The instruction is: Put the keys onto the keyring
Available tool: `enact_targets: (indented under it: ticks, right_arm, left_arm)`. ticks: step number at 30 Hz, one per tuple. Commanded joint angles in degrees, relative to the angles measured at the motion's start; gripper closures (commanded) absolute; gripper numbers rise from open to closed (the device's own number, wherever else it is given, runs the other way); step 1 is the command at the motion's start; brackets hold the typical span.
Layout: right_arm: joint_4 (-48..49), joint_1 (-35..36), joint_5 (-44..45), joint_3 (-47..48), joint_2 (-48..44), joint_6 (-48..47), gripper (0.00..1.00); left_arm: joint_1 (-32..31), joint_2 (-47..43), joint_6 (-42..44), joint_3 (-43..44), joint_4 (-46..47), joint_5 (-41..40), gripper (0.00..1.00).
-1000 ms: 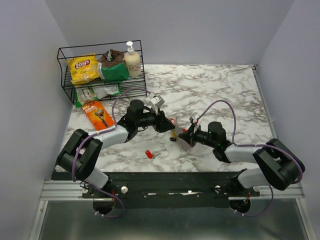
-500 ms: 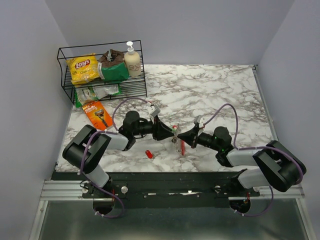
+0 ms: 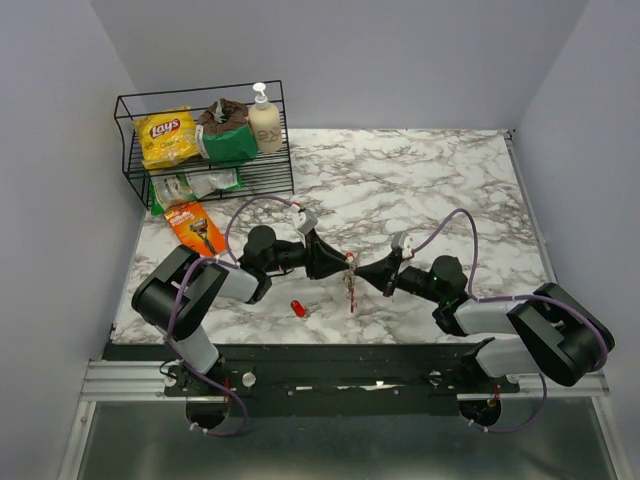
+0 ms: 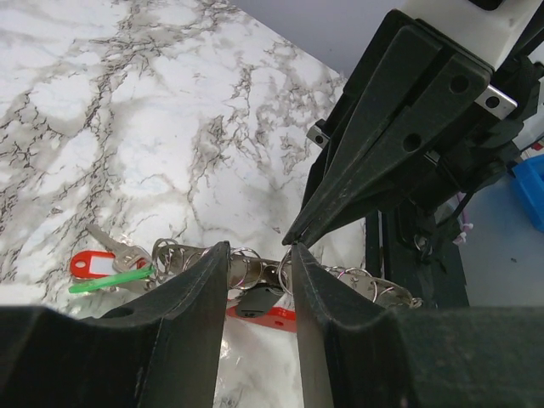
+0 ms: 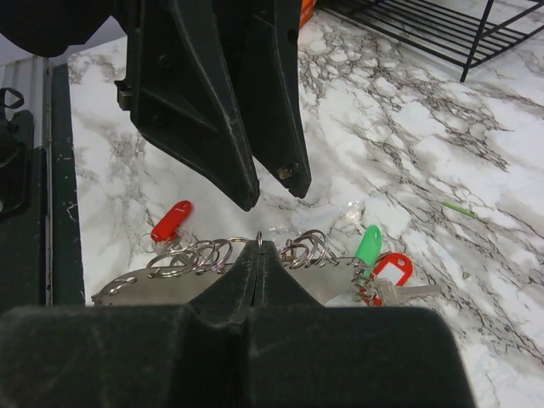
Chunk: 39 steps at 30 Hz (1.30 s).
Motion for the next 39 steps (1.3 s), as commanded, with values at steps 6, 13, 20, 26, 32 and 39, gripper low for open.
enact_targets:
  ticks: [6,13,20,26,32,39]
  right_arm:
    - [5.5,0.0,-1.1,-0.5,-1.4,0.2,0.99]
    - [5.6,0.0,-0.5,-0.7,-1.8,0.3,0.99]
    - [5.8,0.0,-0.6,-0.9,-2.2,0.3,0.99]
    - [6.1,-0.1,-0.7,-1.0,-2.4,0.3,0.99]
    - [6.6,0.0,-1.2,-1.0,-1.7,0.9,0.99]
    - [7.0,0.0,0.0,-1.0,-1.0,1.4,0.99]
  left_arm:
    - [-1.6,1.9,0.2,1.7,1.7,2.0,0.57]
    - [-2.6,2.5,0.8,1.8,0.6,2.0,0.62]
    - [-2.6,2.9,1.5,1.3,0.6,1.3,0.64]
    - [-2.8,4.0,1.5,1.8,0.5,2.0,0.65]
    - [-3.1,3.9,1.1,2.3,1.2,1.6,0.75]
    - [-3.3,2.1,1.1,1.9,0.4,0.3,1.0]
